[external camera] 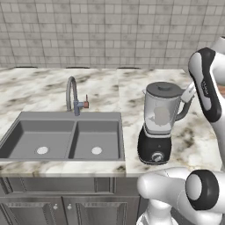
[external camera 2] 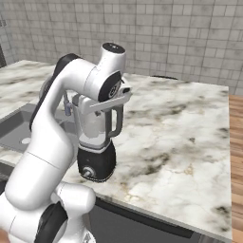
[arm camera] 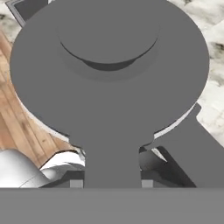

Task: Grab the lemon and onion from the fridge, place them in the blender, close the lid, and turn on the blender to create a marinade.

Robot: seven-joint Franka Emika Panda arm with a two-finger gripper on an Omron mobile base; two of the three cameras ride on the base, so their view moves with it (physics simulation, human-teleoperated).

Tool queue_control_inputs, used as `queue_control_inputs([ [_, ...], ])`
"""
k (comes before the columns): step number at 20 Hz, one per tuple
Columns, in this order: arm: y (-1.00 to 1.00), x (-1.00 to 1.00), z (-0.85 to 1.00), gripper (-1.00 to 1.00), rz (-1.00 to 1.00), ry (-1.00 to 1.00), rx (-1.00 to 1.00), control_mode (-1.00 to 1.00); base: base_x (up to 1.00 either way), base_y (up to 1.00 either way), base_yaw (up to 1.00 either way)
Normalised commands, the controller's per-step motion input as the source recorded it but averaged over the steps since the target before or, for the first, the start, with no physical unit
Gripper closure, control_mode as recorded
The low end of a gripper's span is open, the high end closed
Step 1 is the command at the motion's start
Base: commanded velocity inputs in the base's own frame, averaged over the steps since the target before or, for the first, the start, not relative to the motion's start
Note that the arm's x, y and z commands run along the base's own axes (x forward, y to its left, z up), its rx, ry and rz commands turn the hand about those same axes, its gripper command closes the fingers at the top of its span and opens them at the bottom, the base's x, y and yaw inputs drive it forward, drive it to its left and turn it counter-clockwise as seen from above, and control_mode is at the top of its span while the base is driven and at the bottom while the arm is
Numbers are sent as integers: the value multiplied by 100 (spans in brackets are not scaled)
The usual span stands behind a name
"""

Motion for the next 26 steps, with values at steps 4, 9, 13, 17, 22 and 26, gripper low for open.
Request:
queue_control_inputs([
  [4, -1, -33, 0, -100, -8, 0, 0, -100, 0, 0, 0],
  [9, -8, -44, 0, -100, -11, -4, 0, -100, 0, 0, 0],
  [13, 0, -30, 0, -100, -6, -10, -1, -100, 0, 0, 0],
  [17, 0, -44, 0, -100, -12, -6, -2, -100, 0, 0, 0],
  [22, 0, -57, 0, -100, -16, -3, -2, -100, 0, 0, 0],
  [26, 0, -53, 0, -100, -17, -5, -4, -100, 0, 0, 0],
])
